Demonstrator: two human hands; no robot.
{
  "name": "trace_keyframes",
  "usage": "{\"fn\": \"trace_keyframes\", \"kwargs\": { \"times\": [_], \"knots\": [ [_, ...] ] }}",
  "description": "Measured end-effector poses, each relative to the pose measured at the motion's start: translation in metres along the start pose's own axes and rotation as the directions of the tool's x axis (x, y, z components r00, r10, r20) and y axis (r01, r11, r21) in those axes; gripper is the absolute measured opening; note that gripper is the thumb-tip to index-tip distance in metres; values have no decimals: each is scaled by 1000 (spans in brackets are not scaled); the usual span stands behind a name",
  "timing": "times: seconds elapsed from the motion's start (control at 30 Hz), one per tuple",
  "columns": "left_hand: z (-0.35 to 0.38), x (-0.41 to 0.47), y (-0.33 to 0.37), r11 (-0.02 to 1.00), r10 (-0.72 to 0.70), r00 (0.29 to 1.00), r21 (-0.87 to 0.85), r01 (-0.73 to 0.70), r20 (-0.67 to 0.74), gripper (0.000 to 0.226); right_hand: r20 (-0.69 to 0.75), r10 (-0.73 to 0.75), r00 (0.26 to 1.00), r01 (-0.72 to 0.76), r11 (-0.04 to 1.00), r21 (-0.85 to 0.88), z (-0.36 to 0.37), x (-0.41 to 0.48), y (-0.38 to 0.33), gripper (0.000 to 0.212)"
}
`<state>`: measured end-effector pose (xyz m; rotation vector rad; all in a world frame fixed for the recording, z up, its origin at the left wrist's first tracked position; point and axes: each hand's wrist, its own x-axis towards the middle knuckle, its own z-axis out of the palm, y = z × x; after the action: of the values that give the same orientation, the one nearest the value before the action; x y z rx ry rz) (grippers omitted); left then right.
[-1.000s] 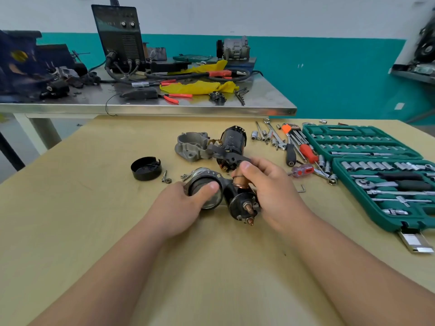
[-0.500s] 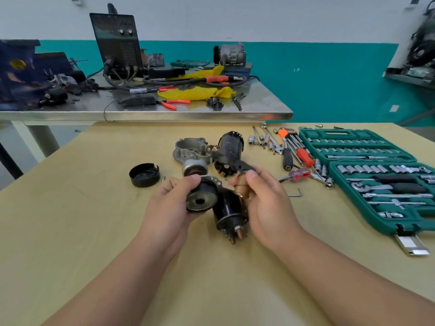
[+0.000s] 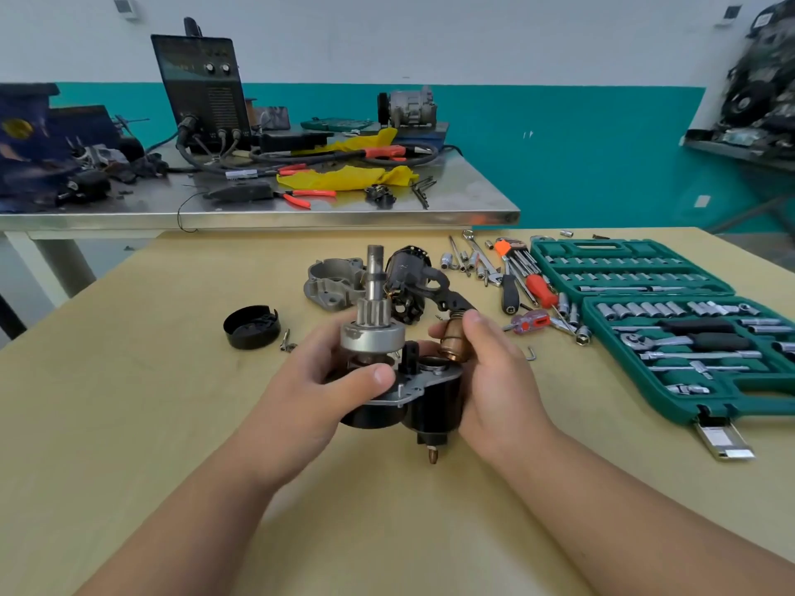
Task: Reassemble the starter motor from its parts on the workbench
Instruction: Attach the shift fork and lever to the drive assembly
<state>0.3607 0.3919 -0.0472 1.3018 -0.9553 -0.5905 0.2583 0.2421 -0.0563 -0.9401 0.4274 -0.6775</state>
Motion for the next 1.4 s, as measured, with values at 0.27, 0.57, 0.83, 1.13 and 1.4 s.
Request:
{"fn": "trace_keyframes", "kwargs": {
  "times": [0.27, 0.57, 0.83, 1.13, 1.4],
  "knots": [
    [-21, -3, 13, 994, -100, 984, 62, 91, 149, 51, 278, -240, 930, 333, 871, -362, 5, -17, 1, 23],
    [-34, -4, 26, 997, -52, 976, -41, 61, 211, 65, 453, -172, 875, 389, 807, -445, 4, -21, -10, 22],
    [-23, -2, 17, 999, 21, 997, -47, -25, -77, 62, 447, -216, 868, 439, 754, -489, -3, -21, -21, 17],
    [-13, -3, 11, 998, 53, 981, -7, -55, -184, 29, 485, -184, 855, 467, 678, -567, -11, -16, -49, 12],
    [-8, -3, 11, 998, 58, 974, 9, -58, -220, 32, 489, -176, 854, 468, 670, -576, 0, -19, -35, 20]
  ]
}}
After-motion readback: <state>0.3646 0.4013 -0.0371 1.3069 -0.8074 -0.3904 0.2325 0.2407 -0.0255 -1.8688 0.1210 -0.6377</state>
